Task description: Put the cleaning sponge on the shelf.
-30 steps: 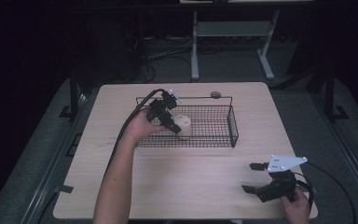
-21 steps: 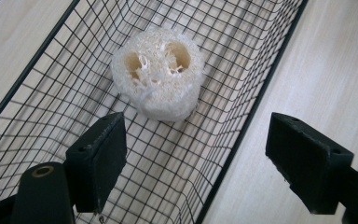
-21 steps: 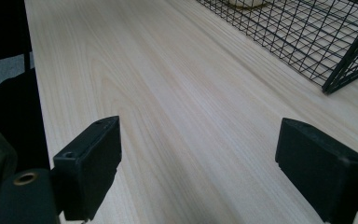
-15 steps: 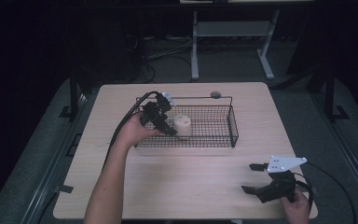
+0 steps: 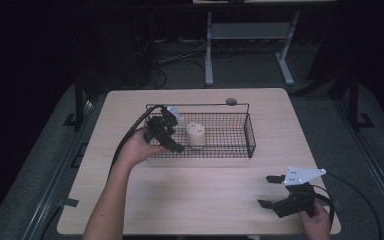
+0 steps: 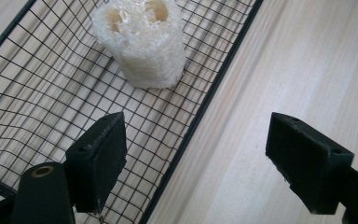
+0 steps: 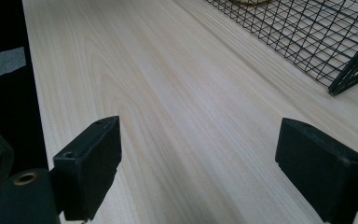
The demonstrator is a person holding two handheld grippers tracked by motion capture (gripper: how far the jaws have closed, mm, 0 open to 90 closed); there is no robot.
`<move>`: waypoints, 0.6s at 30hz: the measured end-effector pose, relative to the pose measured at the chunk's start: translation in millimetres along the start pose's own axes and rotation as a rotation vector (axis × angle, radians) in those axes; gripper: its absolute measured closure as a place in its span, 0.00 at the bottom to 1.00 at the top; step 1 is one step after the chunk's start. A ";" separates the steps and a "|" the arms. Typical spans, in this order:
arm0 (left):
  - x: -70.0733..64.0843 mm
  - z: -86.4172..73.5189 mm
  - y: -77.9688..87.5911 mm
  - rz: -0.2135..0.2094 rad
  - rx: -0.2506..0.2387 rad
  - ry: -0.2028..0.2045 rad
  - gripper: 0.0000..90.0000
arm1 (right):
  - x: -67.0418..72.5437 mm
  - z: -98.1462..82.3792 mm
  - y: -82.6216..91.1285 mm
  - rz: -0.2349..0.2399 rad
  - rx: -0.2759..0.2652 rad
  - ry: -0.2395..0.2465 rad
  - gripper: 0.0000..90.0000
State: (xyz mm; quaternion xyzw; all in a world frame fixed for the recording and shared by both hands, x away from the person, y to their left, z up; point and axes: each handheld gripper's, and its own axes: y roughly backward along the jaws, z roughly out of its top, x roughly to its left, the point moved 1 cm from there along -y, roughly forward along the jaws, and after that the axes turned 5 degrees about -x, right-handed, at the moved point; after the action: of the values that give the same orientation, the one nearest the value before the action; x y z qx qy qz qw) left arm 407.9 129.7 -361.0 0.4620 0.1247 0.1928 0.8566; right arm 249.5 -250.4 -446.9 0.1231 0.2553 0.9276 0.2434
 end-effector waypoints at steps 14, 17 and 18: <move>-12.5 -17.8 8.2 0.005 -0.017 0.006 0.22 | 0.5 1.0 -2.6 -0.005 0.003 0.005 0.15; -13.6 -23.9 8.5 0.006 -0.016 0.011 0.22 | 0.4 1.1 -2.8 0.000 0.004 0.005 0.15; -13.9 -25.9 8.5 0.002 -0.014 0.012 0.22 | 0.5 1.1 -3.2 -0.004 0.006 0.007 0.15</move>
State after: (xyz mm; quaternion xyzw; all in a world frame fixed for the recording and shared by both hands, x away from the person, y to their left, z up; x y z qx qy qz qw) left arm 383.5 147.0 -367.4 0.4549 0.1280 0.1972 0.8589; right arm 250.8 -247.3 -447.6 0.1202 0.2590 0.9267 0.2441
